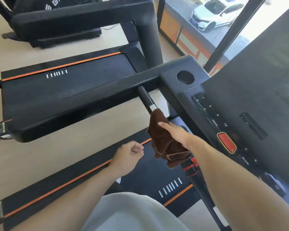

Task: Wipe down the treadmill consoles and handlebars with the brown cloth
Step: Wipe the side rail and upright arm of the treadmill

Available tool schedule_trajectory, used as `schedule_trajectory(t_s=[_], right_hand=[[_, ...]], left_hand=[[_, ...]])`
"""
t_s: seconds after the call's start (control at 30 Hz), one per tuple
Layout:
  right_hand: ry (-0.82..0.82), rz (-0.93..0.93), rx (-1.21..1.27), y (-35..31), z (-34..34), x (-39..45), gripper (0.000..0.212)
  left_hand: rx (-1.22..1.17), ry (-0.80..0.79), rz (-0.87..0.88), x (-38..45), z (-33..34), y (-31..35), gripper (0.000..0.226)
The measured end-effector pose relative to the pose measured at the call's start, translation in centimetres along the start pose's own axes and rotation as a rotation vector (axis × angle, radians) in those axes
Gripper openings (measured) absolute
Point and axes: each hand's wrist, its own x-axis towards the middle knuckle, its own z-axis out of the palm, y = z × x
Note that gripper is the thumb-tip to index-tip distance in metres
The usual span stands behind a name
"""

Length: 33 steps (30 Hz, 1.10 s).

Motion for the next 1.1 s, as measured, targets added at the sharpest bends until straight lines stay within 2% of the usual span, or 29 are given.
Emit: schedule_trajectory(t_s=[0.17, 0.37, 0.53, 0.6, 0.7, 0.77, 0.83, 0.97, 1.03, 1.1], right_hand=[[0.137, -0.123, -0.223, 2.5, 0.6, -2.3, 0.054], [0.299, -0.201, -0.539, 4.5, 1.6, -3.6, 0.067], [0.468, -0.219, -0.937, 5.6, 4.4, -6.3, 0.091], [0.467, -0.25, -0.908, 5.8, 4.9, -7.3, 0.087], [0.515, -0.344, -0.526, 5.2, 3.9, -8.6, 0.063], [0.573, -0.319, -0.319, 5.0, 2.2, -8.8, 0.052], [0.56, -0.208, -0.344, 4.8, 0.4, -8.4, 0.045], [0.36, 0.071, -0.594, 4.5, -0.9, -6.9, 0.043], [0.306, 0.069, -0.621, 3.9, -0.4, -6.3, 0.04], [0.382, 0.011, -0.603, 3.5, 0.6, -5.6, 0.033]], left_hand=[[-0.006, -0.066, 0.024, -1.6, 4.1, 0.2, 0.01], [-0.027, -0.106, 0.01, -2.1, 5.7, 0.3, 0.013], [-0.127, 0.118, 0.005, -0.5, 5.3, 2.5, 0.03], [-0.146, 0.134, -0.003, 1.1, 5.0, 3.9, 0.044], [-0.174, 0.063, -0.026, 3.4, 5.2, 6.1, 0.056], [-0.174, 0.033, -0.071, 4.4, 5.6, 7.0, 0.058], [-0.11, -0.012, -0.096, 4.6, 5.9, 7.3, 0.056], [0.003, -0.135, -0.015, 4.3, 5.3, 6.7, 0.034], [-0.034, -0.125, -0.032, 4.3, 3.7, 6.0, 0.034], [-0.101, -0.054, -0.085, 4.6, 1.6, 4.9, 0.035]])
